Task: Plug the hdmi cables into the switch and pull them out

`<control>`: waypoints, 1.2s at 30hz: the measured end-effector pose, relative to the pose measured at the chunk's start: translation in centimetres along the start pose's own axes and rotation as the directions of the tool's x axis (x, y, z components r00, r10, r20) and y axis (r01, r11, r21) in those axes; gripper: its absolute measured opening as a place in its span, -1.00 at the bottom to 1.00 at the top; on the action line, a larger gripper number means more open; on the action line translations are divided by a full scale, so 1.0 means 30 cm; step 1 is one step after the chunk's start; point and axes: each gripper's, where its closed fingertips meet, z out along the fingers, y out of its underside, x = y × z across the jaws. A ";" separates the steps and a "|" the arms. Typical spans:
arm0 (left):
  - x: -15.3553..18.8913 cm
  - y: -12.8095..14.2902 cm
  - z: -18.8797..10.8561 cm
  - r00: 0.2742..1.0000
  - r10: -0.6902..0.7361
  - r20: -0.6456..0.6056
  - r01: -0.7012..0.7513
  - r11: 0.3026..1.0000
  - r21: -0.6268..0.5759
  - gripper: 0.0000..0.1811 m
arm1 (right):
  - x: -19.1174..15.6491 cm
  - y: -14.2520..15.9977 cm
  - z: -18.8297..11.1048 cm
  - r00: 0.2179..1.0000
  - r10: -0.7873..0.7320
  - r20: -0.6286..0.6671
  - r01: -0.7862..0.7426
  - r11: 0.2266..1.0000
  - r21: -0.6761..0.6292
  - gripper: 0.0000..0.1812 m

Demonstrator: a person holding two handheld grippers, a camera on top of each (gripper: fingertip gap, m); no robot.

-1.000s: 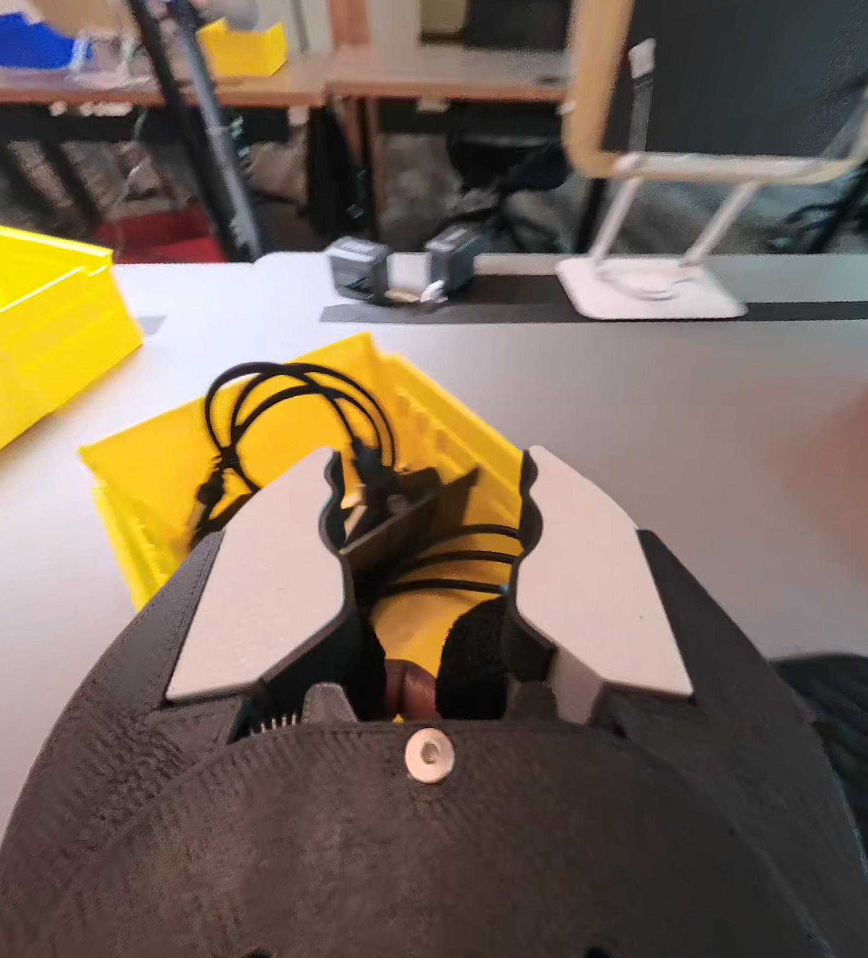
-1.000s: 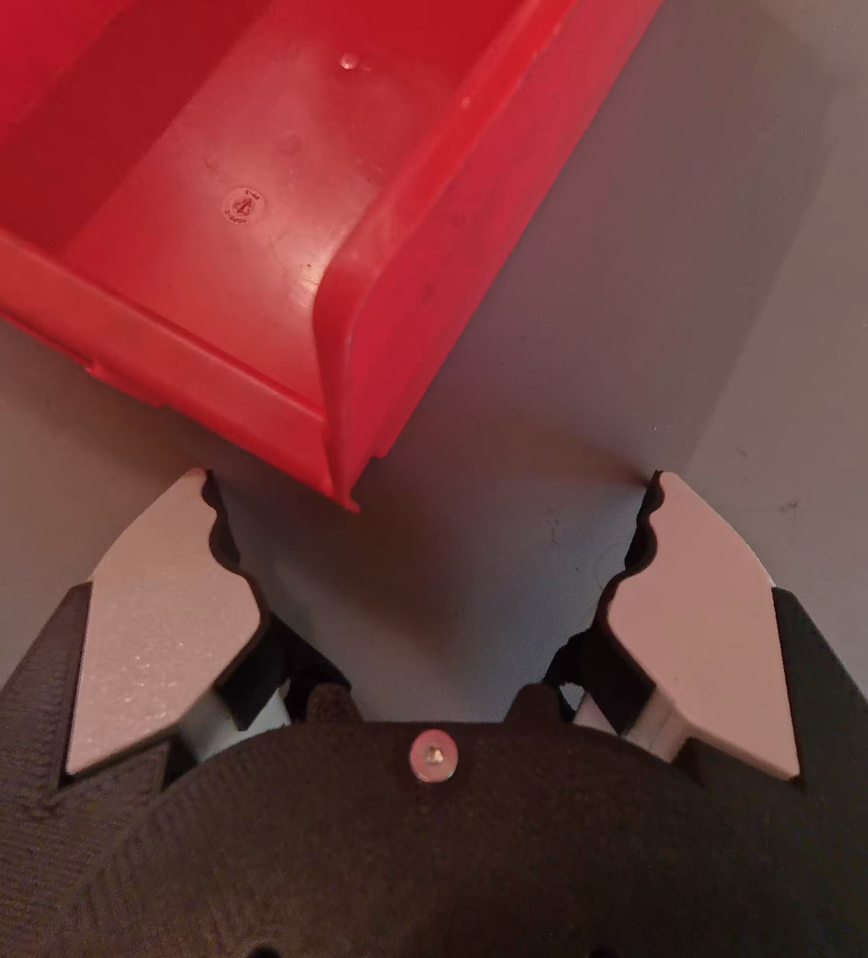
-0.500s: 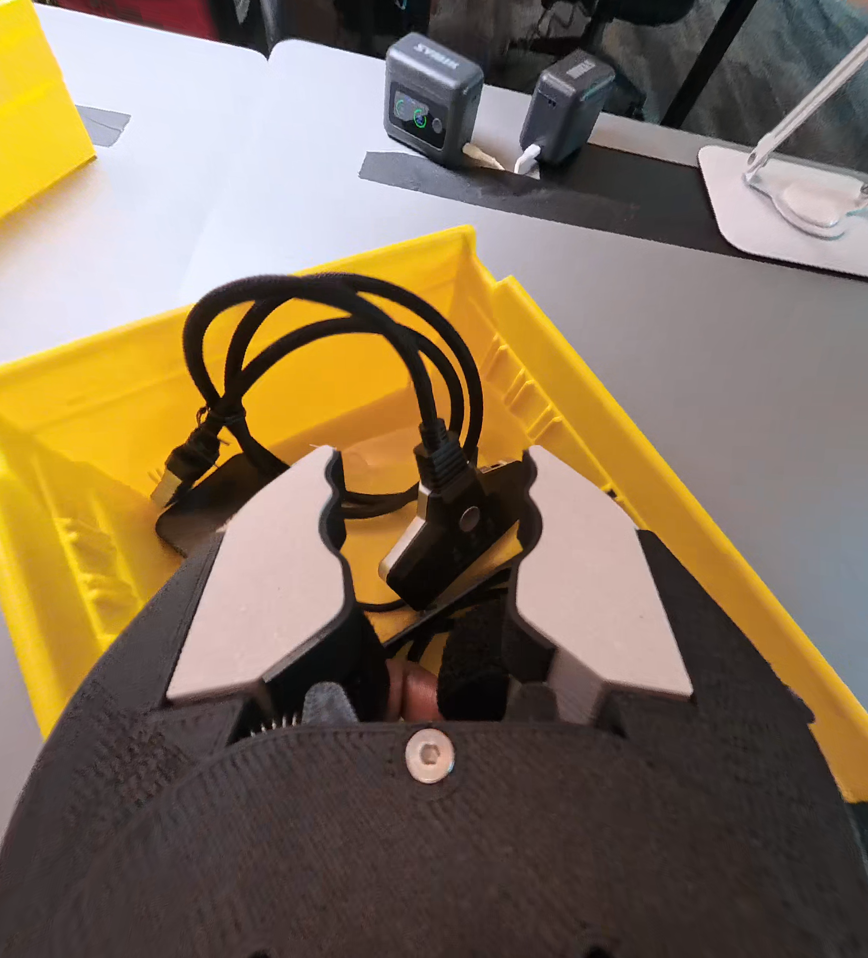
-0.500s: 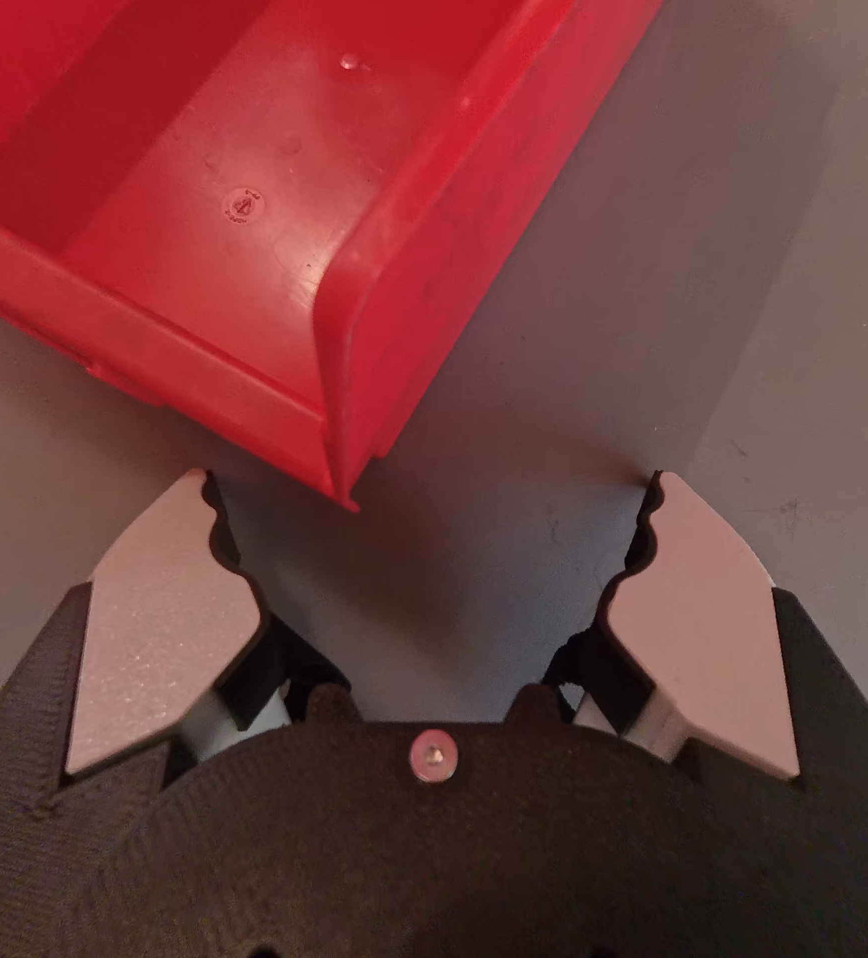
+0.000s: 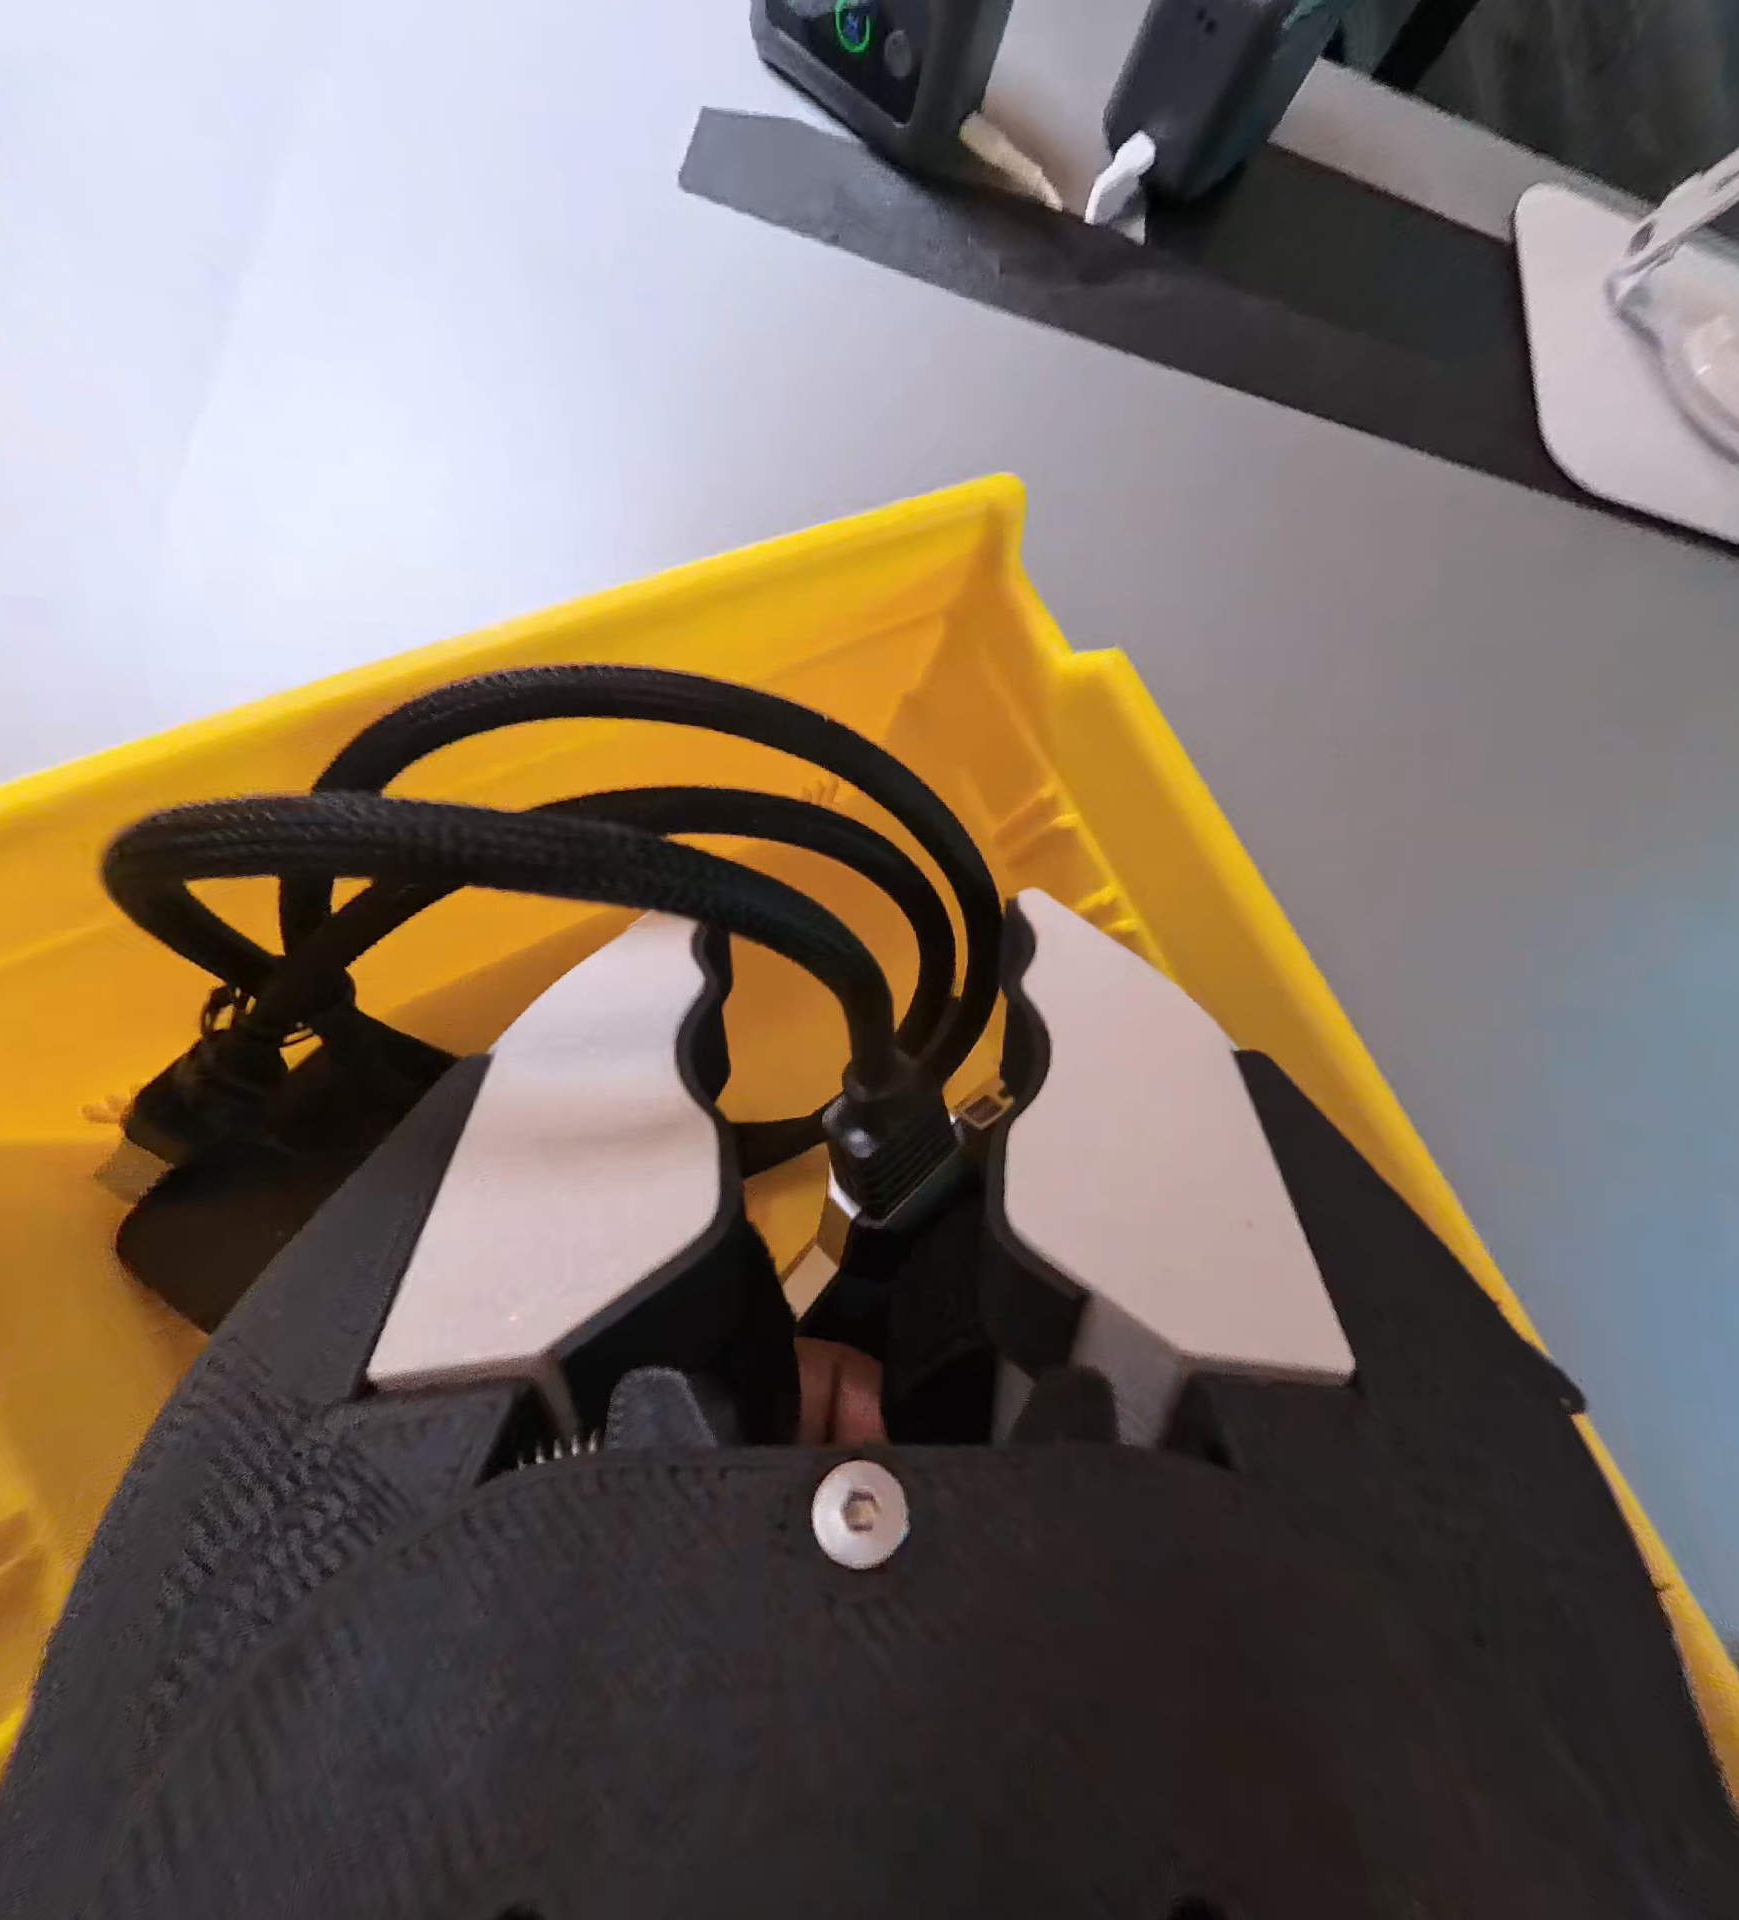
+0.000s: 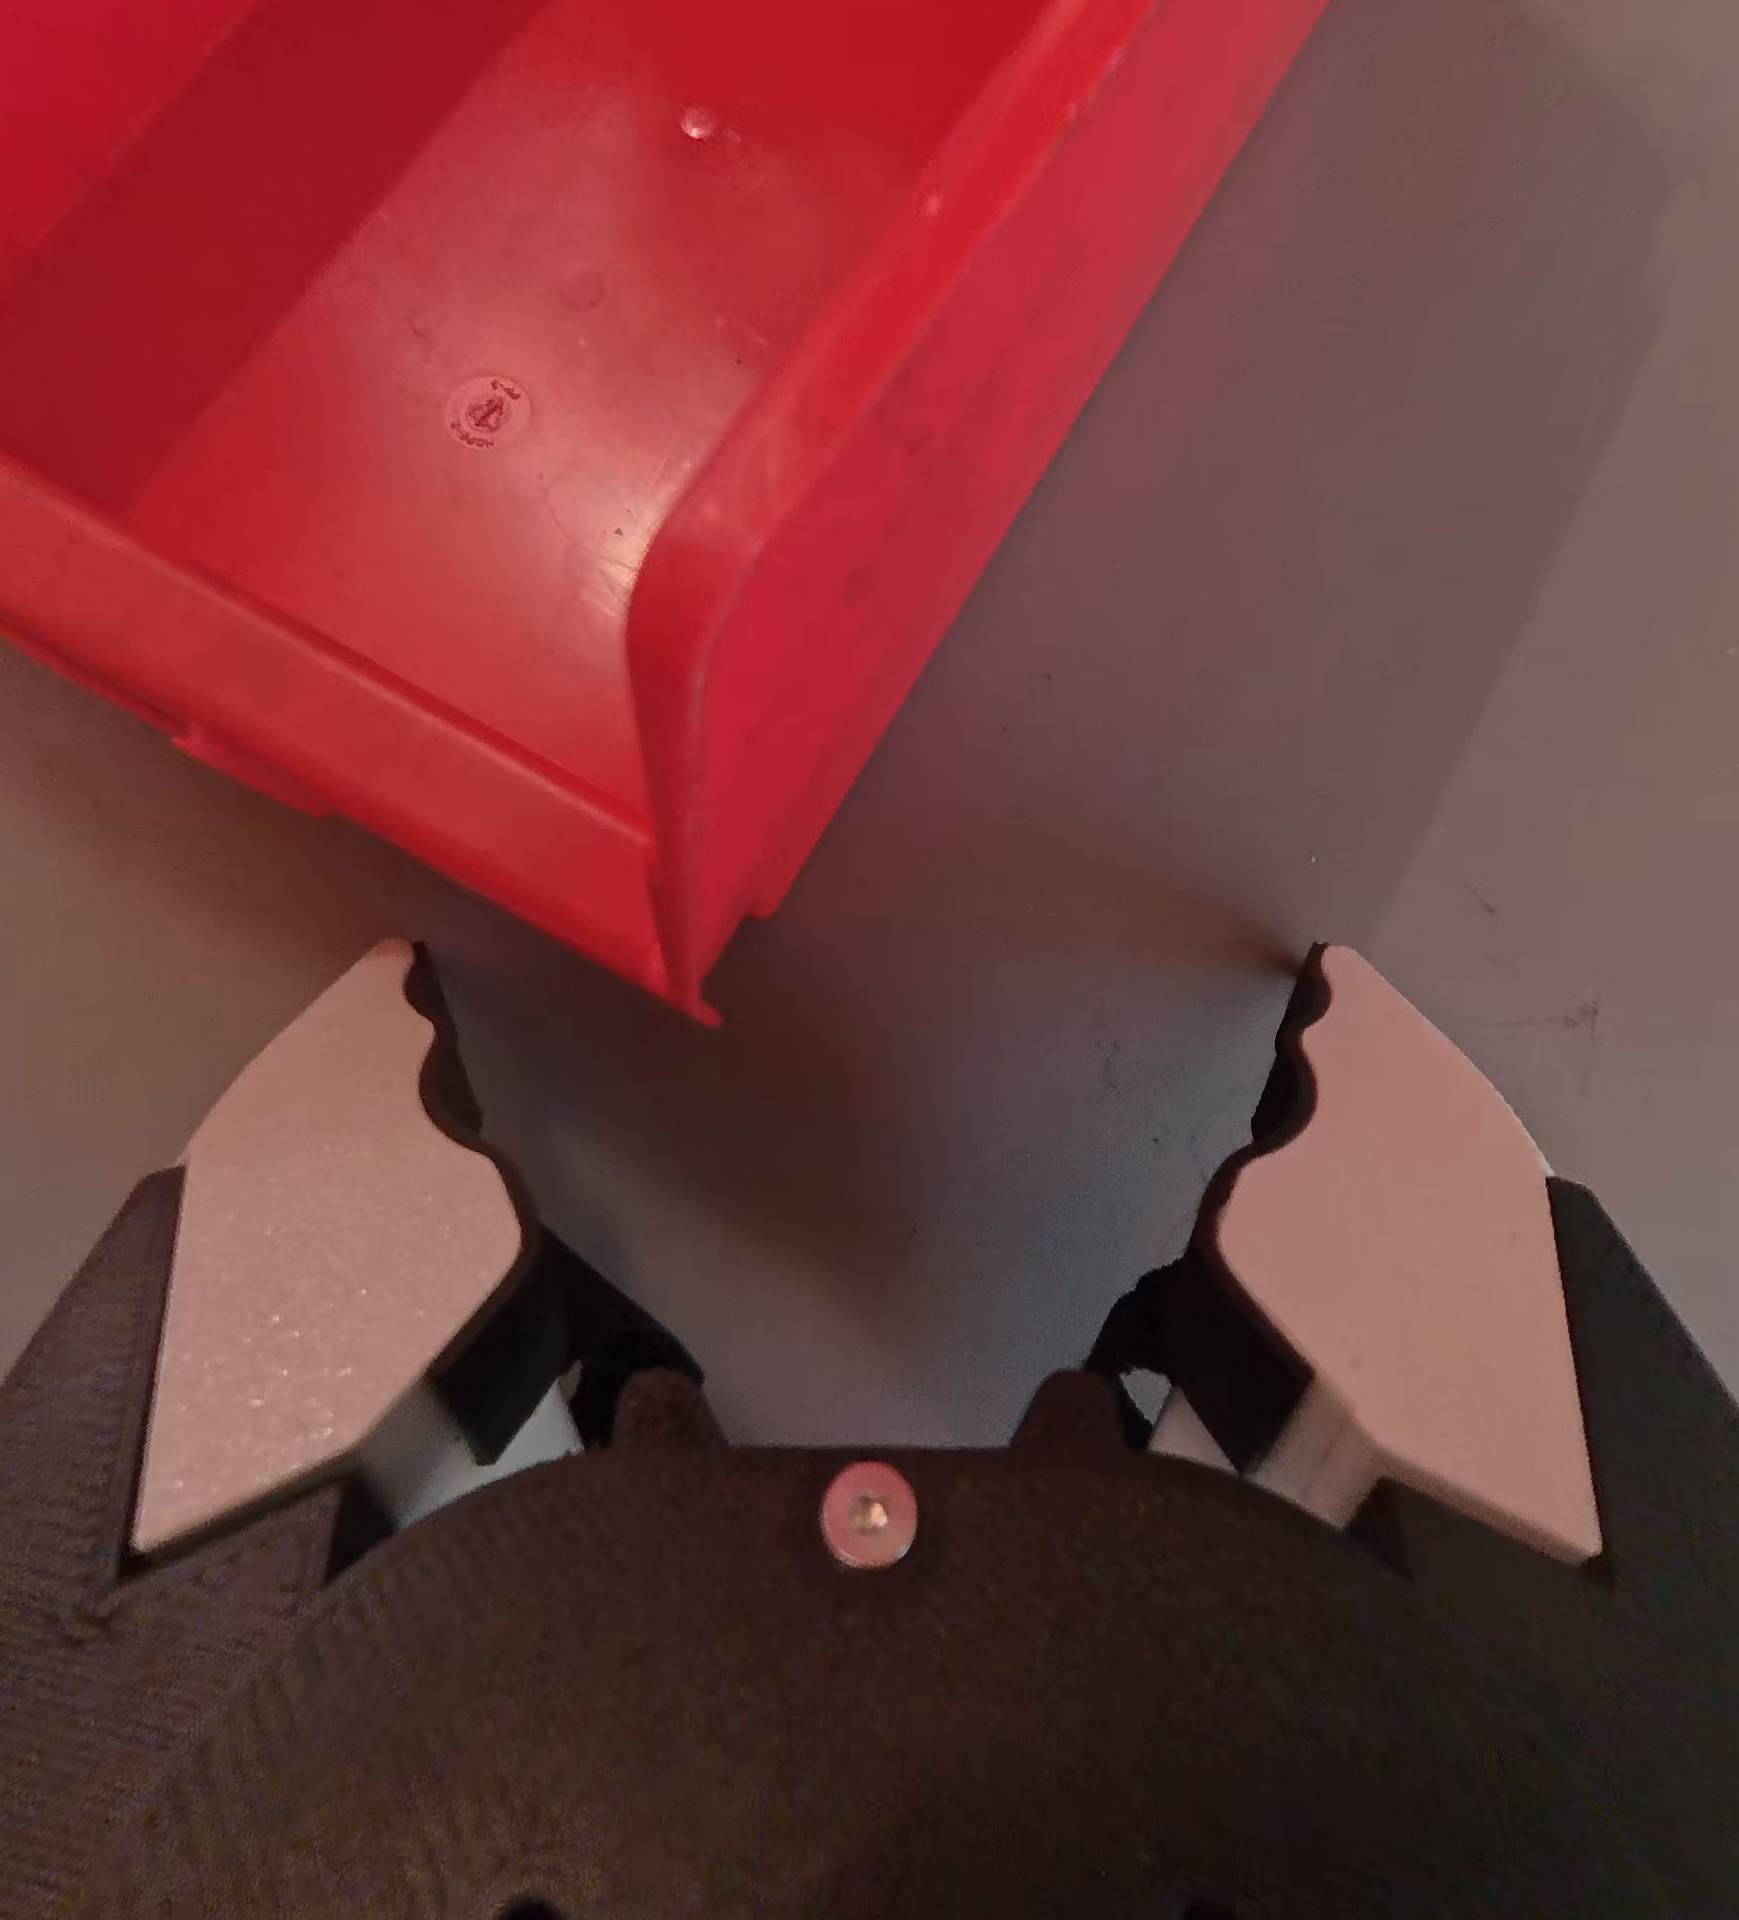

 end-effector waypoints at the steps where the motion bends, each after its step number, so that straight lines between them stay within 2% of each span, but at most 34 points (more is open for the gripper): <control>1: 0.003 -0.010 0.000 1.000 0.000 0.001 0.000 1.000 0.009 -0.47 | 0.000 0.000 0.000 1.000 0.000 0.000 0.000 1.000 0.000 0.61; 4: 0.035 -0.010 0.018 1.000 0.008 -0.019 -0.009 0.999 -0.037 -0.49 | 0.000 0.000 0.000 1.000 0.000 0.000 0.000 1.000 0.000 0.61; 6: 0.035 0.004 0.047 0.999 0.038 0.021 -0.036 0.996 -0.083 -0.51 | 0.000 0.000 0.001 1.000 0.000 0.000 0.000 1.000 0.000 0.61; 7: 0.028 0.008 0.060 0.997 0.057 0.047 -0.052 0.994 -0.096 -0.65 | 0.000 0.000 0.001 1.000 0.000 0.000 0.000 1.000 0.000 0.61; 9: 0.039 0.012 0.069 0.998 0.055 0.032 -0.052 0.994 -0.098 -0.76 | -0.001 0.000 0.001 1.000 0.000 0.000 0.000 1.000 0.000 0.61; 15: 0.041 -0.037 -0.016 0.999 -0.006 -0.047 0.010 0.996 0.090 -0.86 | -0.001 0.000 0.001 1.000 0.000 0.000 0.000 1.000 0.000 0.61; 19: 0.040 -0.101 -0.115 0.995 -0.021 -0.100 0.047 0.964 0.261 -0.87 | -0.001 0.000 0.001 1.000 0.000 0.000 0.000 1.000 0.000 0.61; 22: 0.055 -0.141 -0.197 0.992 0.000 -0.123 0.042 0.938 0.345 -0.87 | -0.001 0.001 0.001 1.000 0.000 0.000 0.000 1.000 0.000 0.61; 30: 0.116 -0.215 -0.374 0.986 0.167 -0.020 -0.139 0.877 0.460 -0.88 | -0.002 0.001 0.001 1.000 0.000 0.000 0.000 1.000 0.000 0.61; 36: 0.199 -0.248 -0.460 0.974 0.225 -0.010 -0.185 0.828 0.530 -0.88 | -0.001 0.001 0.001 1.000 0.000 0.000 0.000 1.000 0.000 0.61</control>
